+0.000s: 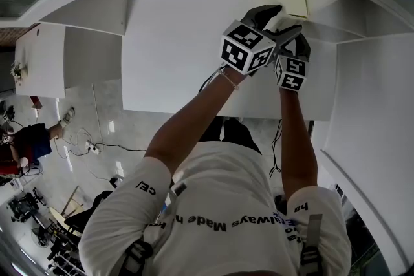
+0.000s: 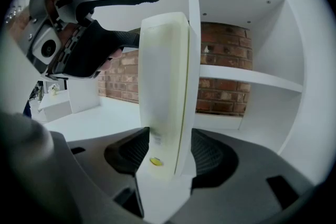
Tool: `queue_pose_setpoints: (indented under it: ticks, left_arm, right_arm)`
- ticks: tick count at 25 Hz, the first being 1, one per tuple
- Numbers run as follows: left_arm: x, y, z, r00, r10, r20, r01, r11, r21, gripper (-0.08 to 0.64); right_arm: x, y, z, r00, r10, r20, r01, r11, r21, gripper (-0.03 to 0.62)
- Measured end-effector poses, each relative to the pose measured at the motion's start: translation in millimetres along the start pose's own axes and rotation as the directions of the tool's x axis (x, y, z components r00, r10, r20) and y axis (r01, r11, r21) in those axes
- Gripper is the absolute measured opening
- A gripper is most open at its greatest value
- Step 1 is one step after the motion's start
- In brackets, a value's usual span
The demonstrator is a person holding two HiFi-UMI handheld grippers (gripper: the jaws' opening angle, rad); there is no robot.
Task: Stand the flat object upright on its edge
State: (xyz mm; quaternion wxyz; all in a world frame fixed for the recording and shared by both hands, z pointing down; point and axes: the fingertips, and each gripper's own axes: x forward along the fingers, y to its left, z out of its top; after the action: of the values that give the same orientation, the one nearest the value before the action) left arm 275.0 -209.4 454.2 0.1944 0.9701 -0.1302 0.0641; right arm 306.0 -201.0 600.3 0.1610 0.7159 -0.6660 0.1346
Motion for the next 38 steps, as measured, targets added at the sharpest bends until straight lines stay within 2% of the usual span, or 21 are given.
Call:
queue_pose_setpoints:
  ticks: [4,9,13,15,20,24,32,38]
  left_arm:
    - [-7.8,-1.1,-1.1,1.0,-0.001,-0.012,0.001,1.0,-0.001,0.288]
    - [-41.6,-4.5,-2.0,1.0,0.023,-0.001,-0.023,1.0,-0.001,0.288]
    - [-82.2,-3.1,-0.8,0.997,0.075,0.016,-0.075,0.997,0.013,0.288]
    - [-106.8,-2.0,5.3,0.993,0.114,0.04,-0.115,0.993,0.037,0.256]
    - [-175.6,-4.6,31.1,0.975,0.192,0.115,-0.201,0.977,0.072,0.121]
    - [-225.1,-11.9,53.7,0.951,0.252,0.178,-0.272,0.958,0.094,0.06]
    - [-295.8,-36.0,84.1,0.909,0.328,0.256,-0.361,0.928,0.094,0.029]
    - [-320.8,-54.9,96.3,0.898,0.337,0.282,-0.372,0.925,0.08,0.021]
  right_arm:
    - [-7.9,-3.0,0.5,1.0,-0.007,-0.011,0.007,1.0,0.024,0.245]
    - [-37.5,2.4,26.1,0.999,0.033,0.021,-0.033,0.999,0.019,0.209]
    - [-63.1,9.1,57.2,0.995,0.083,0.061,-0.083,0.997,0.001,0.185]
    - [-78.7,15.6,74.1,0.988,0.127,0.085,-0.128,0.992,0.011,0.165]
    - [-124.5,45.2,125.0,0.956,0.243,0.165,-0.249,0.969,0.012,0.121]
    - [-158.6,68.4,161.8,0.926,0.312,0.21,-0.318,0.948,-0.009,0.1]
    - [-220.5,126.5,215.0,0.865,0.447,0.228,-0.436,0.894,-0.101,0.074]
    - [-249.0,157.6,236.0,0.838,0.5,0.219,-0.482,0.866,-0.134,0.055]
